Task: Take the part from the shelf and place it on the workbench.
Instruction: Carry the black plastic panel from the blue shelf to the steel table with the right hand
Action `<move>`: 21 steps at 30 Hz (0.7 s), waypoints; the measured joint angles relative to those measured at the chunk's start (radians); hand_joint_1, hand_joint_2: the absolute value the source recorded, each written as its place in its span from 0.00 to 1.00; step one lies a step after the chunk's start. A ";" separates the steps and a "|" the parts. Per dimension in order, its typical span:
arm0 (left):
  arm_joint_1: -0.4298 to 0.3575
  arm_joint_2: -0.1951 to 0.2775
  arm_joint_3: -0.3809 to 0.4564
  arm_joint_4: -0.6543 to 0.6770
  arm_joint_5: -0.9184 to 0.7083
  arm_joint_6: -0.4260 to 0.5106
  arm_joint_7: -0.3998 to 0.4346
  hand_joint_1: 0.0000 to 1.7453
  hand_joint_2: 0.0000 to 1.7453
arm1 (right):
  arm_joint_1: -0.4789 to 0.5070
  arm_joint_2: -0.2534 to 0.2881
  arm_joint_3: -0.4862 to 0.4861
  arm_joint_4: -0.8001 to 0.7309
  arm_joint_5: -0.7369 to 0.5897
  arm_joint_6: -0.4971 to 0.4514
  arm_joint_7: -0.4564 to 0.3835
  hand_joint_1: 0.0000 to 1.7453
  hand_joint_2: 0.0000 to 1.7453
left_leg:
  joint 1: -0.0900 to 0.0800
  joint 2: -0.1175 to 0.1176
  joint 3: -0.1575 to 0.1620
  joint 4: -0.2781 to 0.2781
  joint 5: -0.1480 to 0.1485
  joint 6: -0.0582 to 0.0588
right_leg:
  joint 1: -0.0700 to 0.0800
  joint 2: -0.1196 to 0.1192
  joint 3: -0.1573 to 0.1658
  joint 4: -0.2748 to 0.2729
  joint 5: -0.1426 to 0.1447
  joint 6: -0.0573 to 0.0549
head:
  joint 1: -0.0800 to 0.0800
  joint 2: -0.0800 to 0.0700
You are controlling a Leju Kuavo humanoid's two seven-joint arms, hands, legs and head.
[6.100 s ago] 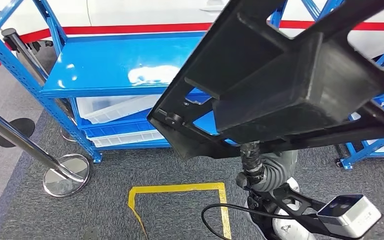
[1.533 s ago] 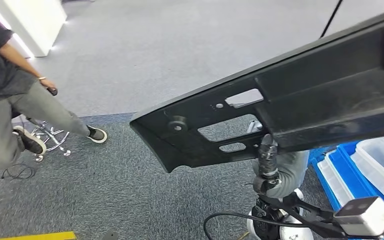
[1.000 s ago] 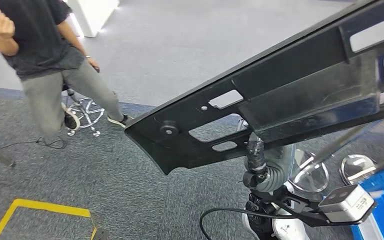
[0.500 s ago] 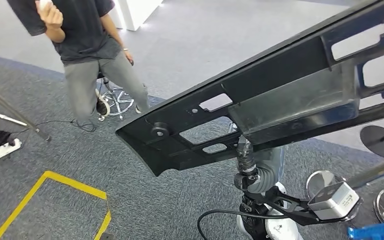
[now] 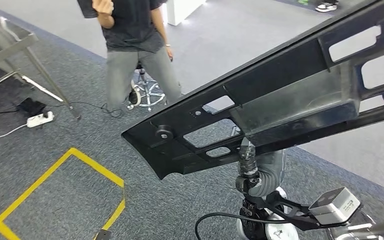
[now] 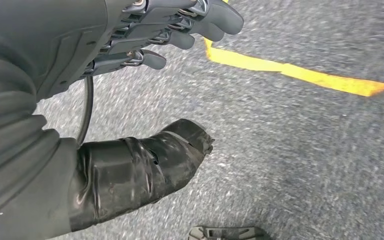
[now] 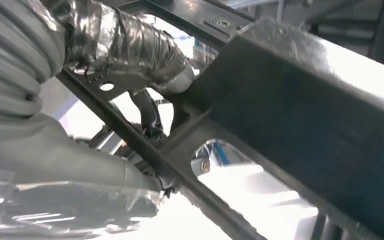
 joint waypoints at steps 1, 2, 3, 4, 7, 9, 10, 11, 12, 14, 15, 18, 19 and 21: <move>0.001 0.000 0.000 0.000 0.000 0.002 0.001 0.00 1.00 | -0.002 0.000 0.000 0.001 -0.005 -0.004 -0.005 1.00 1.00 | 0.001 -0.016 0.000 0.007 -0.004 -0.004 | -0.004 0.020 0.022 -0.062 0.039 0.000 | 0.001 0.000; 0.000 0.000 0.000 0.000 -0.001 0.004 0.002 0.00 1.00 | -0.004 0.001 0.000 0.003 -0.012 -0.006 -0.012 1.00 1.00 | 0.001 -0.029 -0.004 0.015 -0.009 -0.008 | -0.009 0.051 0.044 -0.119 0.064 -0.001 | 0.001 0.000; 0.000 0.000 0.000 0.000 -0.001 0.008 0.002 0.00 1.00 | -0.006 0.002 0.000 0.005 -0.019 -0.008 -0.020 1.00 1.00 | 0.003 -0.042 -0.010 0.021 -0.011 -0.014 | -0.012 0.077 0.059 -0.158 0.077 -0.002 | 0.002 0.000; 0.000 0.000 0.000 0.000 0.000 0.011 0.002 0.00 1.00 | -0.008 0.004 0.000 0.008 -0.024 -0.009 -0.026 1.00 1.00 | 0.005 -0.054 -0.017 0.025 -0.012 -0.020 | -0.012 0.096 0.066 -0.175 0.077 -0.005 | 0.002 0.000; 0.003 0.002 0.000 0.000 0.000 0.016 0.008 0.00 1.00 | -0.016 0.012 0.000 0.013 -0.030 -0.011 -0.035 1.00 1.00 | 0.009 -0.075 -0.028 0.026 -0.009 -0.039 | -0.011 0.075 0.076 -0.187 0.076 -0.020 | 0.002 0.000; 0.004 0.004 0.000 0.000 -0.001 0.016 0.014 0.00 1.00 | -0.022 0.019 0.000 0.015 -0.032 -0.014 -0.039 1.00 1.00 | 0.004 -0.022 -0.049 0.070 -0.030 -0.050 | -0.016 0.044 0.090 -0.198 0.076 -0.033 | -0.007 0.000; 0.002 0.003 0.000 0.000 -0.001 0.015 0.016 0.00 1.00 | -0.023 0.021 0.000 0.016 -0.033 -0.016 -0.040 1.00 1.00 | 0.004 0.017 -0.075 0.122 -0.053 -0.055 | -0.015 0.027 0.096 -0.200 0.074 -0.039 | -0.012 0.000; 0.000 0.003 0.000 0.000 -0.002 0.015 0.016 0.00 1.00 | -0.023 0.022 0.000 0.018 -0.033 -0.017 -0.041 1.00 1.00 | 0.006 0.044 -0.112 0.187 -0.080 -0.061 | -0.013 0.010 0.100 -0.201 0.070 -0.043 | -0.016 0.000; -0.001 0.003 0.000 0.000 -0.002 0.015 0.017 0.00 1.00 | -0.023 0.023 0.000 0.020 -0.033 -0.017 -0.041 1.00 1.00 | 0.009 0.057 -0.147 0.248 -0.101 -0.064 | -0.011 -0.007 0.102 -0.201 0.067 -0.044 | -0.016 0.000; 0.000 0.003 0.000 0.000 -0.002 0.014 0.017 0.00 1.00 | -0.023 0.025 0.000 0.024 -0.033 -0.017 -0.041 1.00 1.00 | 0.013 0.066 -0.177 0.288 -0.096 -0.068 | -0.010 -0.038 0.107 -0.201 0.061 -0.043 | -0.016 0.000; 0.001 0.003 0.000 0.000 -0.002 0.014 0.018 0.00 1.00 | -0.023 0.026 0.000 0.025 -0.033 -0.017 -0.041 1.00 1.00 | 0.014 0.072 -0.159 0.249 -0.067 -0.068 | -0.010 -0.051 0.112 -0.201 0.057 -0.042 | -0.016 0.000; 0.000 0.004 0.000 0.000 -0.002 0.014 0.019 0.00 1.00 | -0.026 0.029 0.000 0.025 -0.033 -0.017 -0.041 1.00 1.00 | 0.003 0.121 -0.059 0.057 0.014 -0.052 | -0.005 -0.086 0.128 -0.201 0.042 -0.029 | -0.016 0.000; -0.001 0.004 0.000 0.000 -0.002 0.014 0.019 0.00 1.00 | -0.027 0.030 0.000 0.026 -0.033 -0.017 -0.041 1.00 1.00 | -0.002 0.131 -0.044 0.027 0.018 -0.045 | -0.003 -0.095 0.132 -0.202 0.039 -0.023 | -0.015 0.000; -0.001 0.004 0.000 0.000 -0.002 0.012 0.015 0.00 1.00 | -0.030 0.031 0.000 0.028 -0.033 -0.017 -0.041 1.00 1.00 | -0.007 0.117 -0.043 0.018 0.012 -0.032 | 0.000 -0.112 0.140 -0.209 0.034 -0.011 | -0.012 0.000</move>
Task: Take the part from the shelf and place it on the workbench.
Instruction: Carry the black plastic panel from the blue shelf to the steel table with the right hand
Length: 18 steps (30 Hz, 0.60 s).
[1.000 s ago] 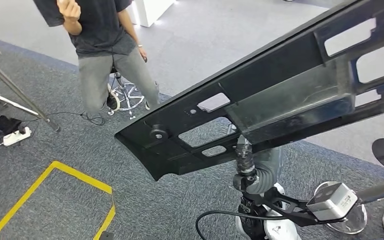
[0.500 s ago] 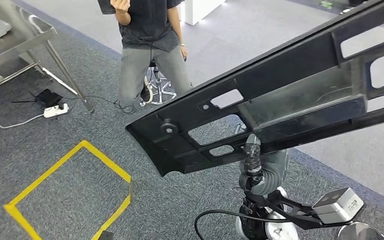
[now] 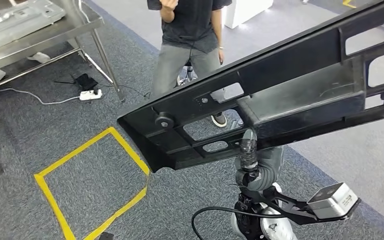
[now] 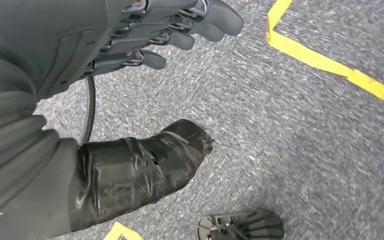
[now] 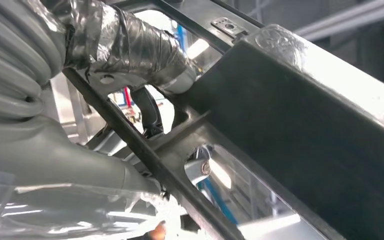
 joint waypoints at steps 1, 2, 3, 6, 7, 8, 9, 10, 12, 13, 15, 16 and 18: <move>0.002 0.000 0.000 0.000 0.000 -0.001 -0.003 0.00 1.00 | -0.002 0.001 0.000 0.001 0.000 0.000 0.000 1.00 1.00 | 0.003 -0.011 0.003 -0.005 0.001 0.006 | -0.001 0.000 0.004 -0.002 -0.003 0.006 | 0.001 0.000; 0.004 0.000 0.000 0.000 0.000 -0.002 -0.008 0.00 1.00 | -0.004 0.001 0.000 0.002 0.000 0.001 0.000 1.00 1.00 | 0.006 -0.021 0.009 -0.011 0.002 0.011 | -0.002 0.014 0.005 0.006 -0.012 0.011 | 0.003 0.000; 0.004 0.000 0.000 0.000 0.000 -0.003 -0.012 0.00 1.00 | -0.007 0.002 0.000 0.003 0.000 0.001 0.000 1.00 1.00 | 0.009 -0.031 0.015 -0.018 0.004 0.017 | -0.003 0.036 -0.005 0.032 -0.029 0.015 | 0.006 0.000; -0.002 0.000 0.000 0.000 0.000 -0.003 -0.023 0.00 1.00 | -0.007 0.002 0.000 0.008 0.002 -0.001 0.000 1.00 1.00 | 0.010 -0.066 0.021 -0.021 0.002 0.030 | -0.004 0.098 -0.101 0.211 -0.105 0.016 | 0.015 0.000; -0.003 0.000 0.000 0.000 0.000 -0.002 -0.027 0.00 1.00 | -0.006 0.002 0.000 0.011 0.005 -0.002 0.001 1.00 1.00 | 0.009 -0.081 0.022 -0.020 0.001 0.032 | -0.003 0.104 -0.134 0.259 -0.112 0.016 | 0.016 0.000; -0.003 0.000 0.000 0.000 0.000 -0.001 -0.031 0.00 1.00 | -0.006 0.002 0.000 0.013 0.010 -0.004 0.001 1.00 1.00 | 0.009 -0.097 0.023 -0.018 -0.002 0.032 | -0.003 0.107 -0.151 0.272 -0.099 0.015 | 0.016 0.000; -0.002 0.000 0.000 0.000 0.000 0.001 -0.034 0.00 1.00 | -0.007 0.002 0.000 0.015 0.014 -0.006 0.002 1.00 1.00 | 0.008 -0.113 0.026 -0.015 -0.004 0.032 | -0.003 0.111 -0.149 0.246 -0.066 0.013 | 0.016 0.000; -0.002 0.000 0.000 0.000 0.001 0.003 -0.038 0.00 1.00 | -0.008 0.002 0.000 0.016 0.018 -0.008 0.003 1.00 1.00 | 0.008 -0.129 0.029 -0.012 -0.007 0.030 | -0.004 0.122 -0.129 0.186 -0.020 0.010 | 0.017 0.000; -0.003 -0.002 0.001 0.001 0.003 0.007 -0.043 0.00 1.00 | -0.011 0.002 0.000 0.018 0.021 -0.009 0.006 1.00 1.00 | 0.009 -0.157 0.029 -0.004 -0.013 0.024 | -0.007 0.171 -0.083 0.067 0.039 0.003 | 0.016 0.000; -0.004 -0.002 0.001 0.001 0.005 0.010 -0.044 0.00 1.00 | -0.012 0.003 0.000 0.019 0.021 -0.009 0.008 1.00 1.00 | 0.011 -0.169 0.025 -0.001 -0.014 0.019 | -0.007 0.190 -0.069 0.031 0.049 0.000 | 0.017 0.000; -0.002 -0.003 0.001 0.001 0.007 0.015 -0.044 0.00 1.00 | -0.014 0.003 0.000 0.021 0.021 -0.009 0.011 1.00 1.00 | 0.017 -0.193 0.017 -0.002 -0.012 0.006 | -0.004 0.191 -0.059 0.011 0.045 -0.005 | 0.017 0.000; 0.000 -0.003 0.002 0.001 0.007 0.016 -0.043 0.00 1.00 | -0.016 0.004 0.000 0.021 0.021 -0.009 0.012 1.00 1.00 | 0.018 -0.195 0.015 -0.003 -0.011 -0.001 | -0.004 0.180 -0.055 0.007 0.047 -0.009 | 0.017 0.000; 0.004 -0.002 0.003 0.001 0.007 0.019 -0.041 0.00 1.00 | -0.018 0.006 0.001 0.022 0.018 -0.009 0.012 1.00 1.00 | 0.014 -0.150 0.001 0.025 -0.027 -0.011 | -0.009 0.154 -0.041 -0.006 0.049 -0.019 | 0.015 0.000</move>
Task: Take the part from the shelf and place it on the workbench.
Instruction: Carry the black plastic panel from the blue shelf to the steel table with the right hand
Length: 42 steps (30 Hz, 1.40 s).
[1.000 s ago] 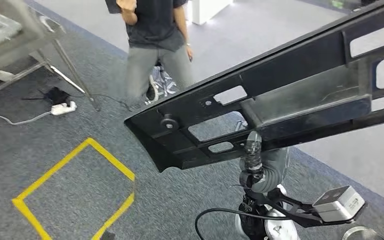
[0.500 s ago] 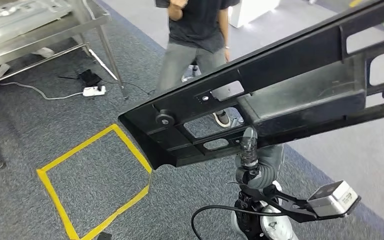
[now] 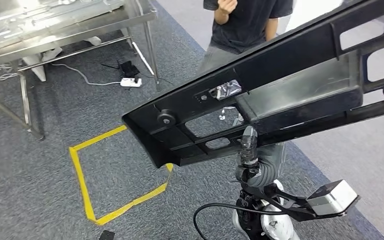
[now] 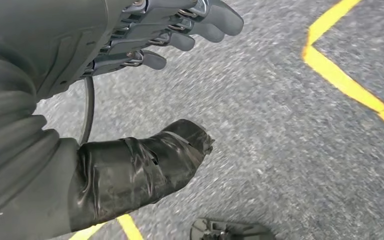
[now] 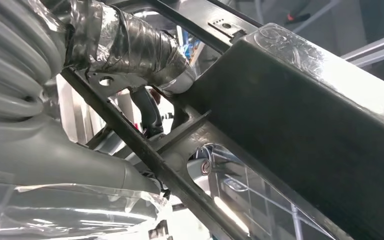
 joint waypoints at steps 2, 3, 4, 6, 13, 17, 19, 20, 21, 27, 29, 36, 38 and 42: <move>-0.003 0.000 0.001 0.000 0.001 0.001 0.000 0.00 1.00 | 0.000 0.002 0.001 0.000 -0.004 0.000 0.000 1.00 1.00 | -0.002 0.068 -0.052 0.102 -0.048 -0.009 | -0.001 -0.032 0.012 -0.007 -0.003 -0.009 | -0.003 0.000; -0.005 0.000 0.001 0.000 0.001 0.001 0.000 0.00 1.00 | 0.000 0.003 0.001 0.000 -0.005 0.000 0.000 1.00 1.00 | 0.001 0.084 -0.090 0.169 -0.074 -0.013 | 0.000 -0.048 0.014 -0.007 -0.006 -0.011 | -0.004 0.000; -0.005 0.000 0.001 0.000 0.001 0.001 0.000 0.00 1.00 | 0.001 0.004 0.001 0.000 -0.005 0.000 0.000 1.00 1.00 | 0.005 0.092 -0.121 0.221 -0.088 -0.017 | 0.001 -0.065 0.016 -0.007 -0.009 -0.012 | -0.004 0.000; -0.004 -0.001 0.002 0.000 0.001 0.001 0.000 0.00 1.00 | 0.001 0.004 0.001 0.001 -0.005 0.000 0.000 1.00 1.00 | 0.012 0.101 -0.129 0.224 -0.065 -0.023 | 0.001 -0.094 0.022 -0.006 -0.016 -0.008 | -0.004 0.000; -0.005 0.001 0.004 0.000 -0.005 0.002 0.000 0.00 1.00 | -0.003 0.005 0.002 0.001 -0.008 0.002 0.001 1.00 1.00 | 0.000 0.143 0.002 -0.027 0.025 0.006 | 0.010 -0.163 0.057 -0.012 -0.048 0.032 | 0.000 0.000; -0.004 0.001 0.004 0.000 -0.009 0.002 0.001 0.00 1.00 | -0.004 0.006 0.002 0.001 -0.008 -0.001 0.000 1.00 1.00 | 0.004 0.099 0.013 -0.035 0.023 0.030 | 0.005 -0.077 0.006 0.117 -0.125 0.041 | 0.009 0.000; -0.007 0.001 0.004 0.000 -0.009 0.002 0.001 0.00 1.00 | -0.002 0.005 0.002 0.003 -0.008 -0.003 0.000 1.00 1.00 | 0.000 0.072 0.015 -0.034 0.020 0.036 | 0.008 -0.050 -0.075 0.255 -0.171 0.036 | 0.012 0.000; -0.007 0.001 0.004 0.000 -0.009 0.002 0.001 0.00 1.00 | 0.000 0.005 0.002 0.004 -0.008 -0.006 0.000 1.00 1.00 | -0.002 0.057 0.016 -0.034 0.019 0.037 | 0.010 -0.047 -0.102 0.288 -0.169 0.033 | 0.013 0.000; -0.006 0.001 0.004 0.000 -0.009 0.002 0.002 0.00 1.00 | 0.000 0.005 0.002 0.005 -0.008 -0.008 0.000 1.00 1.00 | -0.004 0.041 0.018 -0.033 0.018 0.038 | 0.012 -0.044 -0.109 0.281 -0.145 0.029 | 0.013 0.000; -0.008 -0.002 0.005 0.003 -0.009 0.001 0.008 0.00 1.00 | 0.001 0.005 0.002 0.008 -0.009 -0.015 0.000 1.00 1.00 | -0.001 -0.039 0.018 -0.032 0.016 0.022 | 0.018 0.046 -0.018 0.013 -0.001 0.000 | 0.012 0.000; -0.003 -0.001 0.005 0.003 -0.009 0.001 0.011 0.00 1.00 | -0.001 0.006 0.002 0.008 -0.010 -0.014 0.000 1.00 1.00 | 0.001 -0.041 0.015 -0.034 0.018 0.009 | 0.017 0.022 -0.006 -0.002 0.003 -0.007 | 0.014 0.000; -0.005 -0.002 0.006 0.003 -0.010 -0.004 0.014 0.00 1.00 | 0.006 0.008 0.002 0.010 -0.065 0.003 -0.021 1.00 1.00 | 0.009 0.095 -0.119 0.223 -0.084 -0.022 | 0.016 -0.060 0.023 -0.020 -0.005 -0.020 | 0.009 0.000; -0.003 -0.002 0.006 0.003 -0.010 -0.005 0.014 0.00 1.00 | 0.006 0.008 0.002 0.011 -0.079 0.011 -0.026 1.00 1.00 | 0.015 0.103 -0.064 0.120 -0.023 -0.027 | 0.013 -0.069 0.029 -0.015 -0.014 -0.013 | 0.008 0.000; -0.005 -0.001 0.007 0.003 -0.010 -0.005 0.015 0.00 1.00 | 0.006 0.008 0.002 0.011 -0.087 0.018 -0.032 1.00 1.00 | 0.005 0.113 0.021 -0.031 0.011 -0.009 | 0.017 -0.075 0.034 -0.009 -0.028 0.008 | 0.010 0.000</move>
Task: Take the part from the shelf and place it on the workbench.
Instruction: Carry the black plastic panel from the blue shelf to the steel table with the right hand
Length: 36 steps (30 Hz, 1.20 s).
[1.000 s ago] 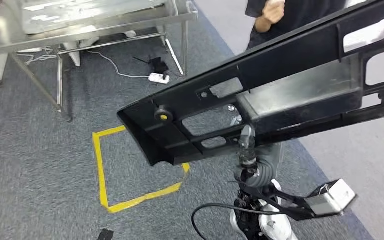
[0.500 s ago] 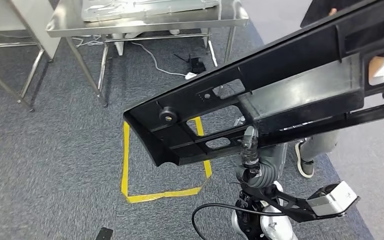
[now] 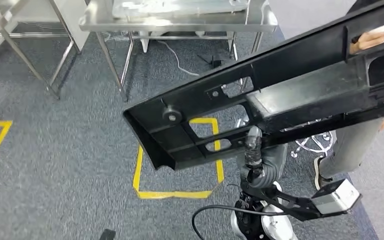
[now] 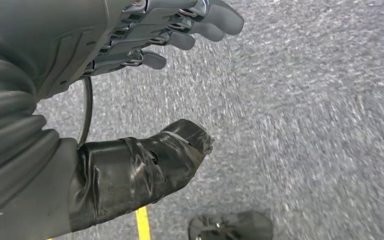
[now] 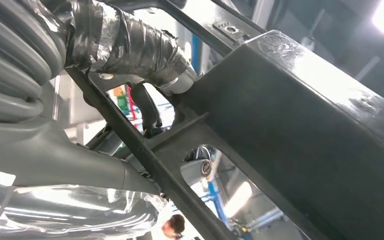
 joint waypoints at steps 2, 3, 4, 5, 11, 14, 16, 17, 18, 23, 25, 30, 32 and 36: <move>0.002 0.001 0.001 0.000 0.000 0.000 0.000 0.00 1.00 | 0.000 0.000 0.000 0.000 -0.002 0.002 0.000 1.00 1.00 | -0.001 -0.004 0.003 -0.005 -0.001 0.013 | -0.003 0.001 0.003 0.000 -0.005 0.011 | 0.000 0.000; 0.002 0.001 0.002 0.000 0.000 0.000 0.000 0.00 1.00 | 0.000 0.000 0.000 0.000 -0.002 0.003 0.000 1.00 1.00 | 0.000 -0.005 0.008 -0.008 -0.003 0.020 | -0.005 0.005 0.000 0.010 -0.013 0.016 | 0.001 0.000; 0.001 0.001 0.003 0.000 0.000 0.000 0.000 0.00 1.00 | -0.001 0.000 0.000 0.000 -0.003 0.004 0.000 1.00 1.00 | 0.001 -0.007 0.013 -0.011 -0.004 0.027 | -0.006 0.010 -0.012 0.040 -0.030 0.020 | 0.002 0.000; 0.000 0.001 0.003 0.000 0.000 0.000 0.000 0.00 1.00 | 0.000 0.000 0.000 0.000 -0.003 0.005 -0.001 1.00 1.00 | 0.001 -0.008 0.018 -0.014 -0.005 0.033 | -0.008 0.016 -0.038 0.091 -0.054 0.022 | 0.004 0.000; -0.001 0.001 0.006 0.000 0.000 -0.003 0.000 0.00 1.00 | 0.007 -0.001 0.000 0.005 -0.005 0.006 -0.001 1.00 1.00 | -0.005 -0.025 0.040 -0.009 -0.027 0.041 | -0.007 0.029 -0.144 0.206 -0.021 0.016 | 0.006 0.000; -0.002 0.000 0.006 0.000 0.000 -0.003 0.001 0.00 1.00 | 0.007 -0.001 0.000 0.006 -0.005 0.006 -0.002 1.00 1.00 | -0.006 -0.034 0.047 -0.005 -0.039 0.031 | -0.002 0.039 -0.076 0.043 0.051 0.005 | 0.006 0.000; -0.002 -0.001 0.007 0.000 0.000 -0.003 0.001 0.00 1.00 | 0.006 0.000 0.000 0.008 -0.005 0.006 -0.002 1.00 1.00 | -0.006 -0.036 0.044 -0.006 -0.041 0.019 | 0.003 0.042 -0.069 0.021 0.044 0.000 | 0.006 0.000; -0.002 -0.001 0.008 0.000 0.000 -0.003 0.001 0.00 1.00 | 0.006 0.000 0.000 0.008 -0.005 0.006 -0.003 1.00 1.00 | -0.005 -0.036 0.044 -0.008 -0.043 0.014 | 0.001 0.042 -0.066 0.018 0.044 -0.004 | 0.006 0.000; -0.002 -0.001 0.008 0.000 0.000 -0.003 0.001 0.00 1.00 | 0.006 0.000 0.000 0.008 -0.005 0.007 -0.003 1.00 1.00 | -0.005 -0.033 0.045 -0.002 -0.049 0.009 | -0.001 0.041 -0.060 0.012 0.044 -0.009 | 0.005 0.000; -0.001 -0.001 0.009 0.001 0.000 -0.003 0.001 0.00 1.00 | 0.005 0.000 0.000 0.009 -0.006 0.007 -0.004 1.00 1.00 | -0.001 -0.020 -0.090 0.251 -0.141 -0.008 | -0.004 0.030 -0.031 0.002 0.031 -0.028 | 0.003 0.000; 0.001 -0.001 0.010 0.001 0.000 -0.003 0.002 0.00 1.00 | 0.006 0.000 0.000 0.010 -0.008 0.007 -0.004 1.00 1.00 | 0.000 -0.018 -0.114 0.260 -0.108 -0.009 | -0.003 0.030 -0.021 0.002 0.022 -0.027 | 0.003 0.000; -0.001 0.000 0.013 0.001 0.000 -0.003 0.002 0.00 1.00 | 0.004 0.000 0.000 0.013 -0.012 0.008 -0.004 1.00 1.00 | -0.007 -0.008 -0.011 0.008 0.009 0.007 | 0.002 0.031 0.001 0.004 -0.004 -0.007 | 0.004 0.000; 0.000 0.000 0.014 0.001 0.000 -0.003 0.002 0.00 1.00 | 0.004 0.000 0.000 0.013 -0.012 0.008 -0.004 1.00 1.00 | -0.008 -0.011 -0.008 0.003 0.003 0.018 | 0.003 0.030 0.001 0.002 -0.009 0.004 | 0.005 0.000; 0.001 0.001 0.015 0.001 0.000 -0.003 0.003 0.00 1.00 | 0.002 0.000 0.000 0.014 -0.013 0.011 -0.004 1.00 1.00 | -0.006 -0.012 0.015 -0.010 -0.007 0.043 | -0.002 0.032 -0.054 0.126 -0.068 0.018 | 0.011 0.000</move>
